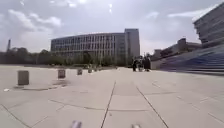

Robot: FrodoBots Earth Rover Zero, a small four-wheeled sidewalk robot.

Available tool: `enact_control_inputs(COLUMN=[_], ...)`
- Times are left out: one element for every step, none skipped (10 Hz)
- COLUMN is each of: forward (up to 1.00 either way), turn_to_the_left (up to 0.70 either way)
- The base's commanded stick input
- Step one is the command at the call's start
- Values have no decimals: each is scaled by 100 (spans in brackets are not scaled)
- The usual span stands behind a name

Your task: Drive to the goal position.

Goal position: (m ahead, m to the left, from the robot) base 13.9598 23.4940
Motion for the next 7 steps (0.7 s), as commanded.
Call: enact_control_inputs(forward=[99,99,99,99,99,99,99], turn_to_the_left=[4,4,4,4,4,4,4])
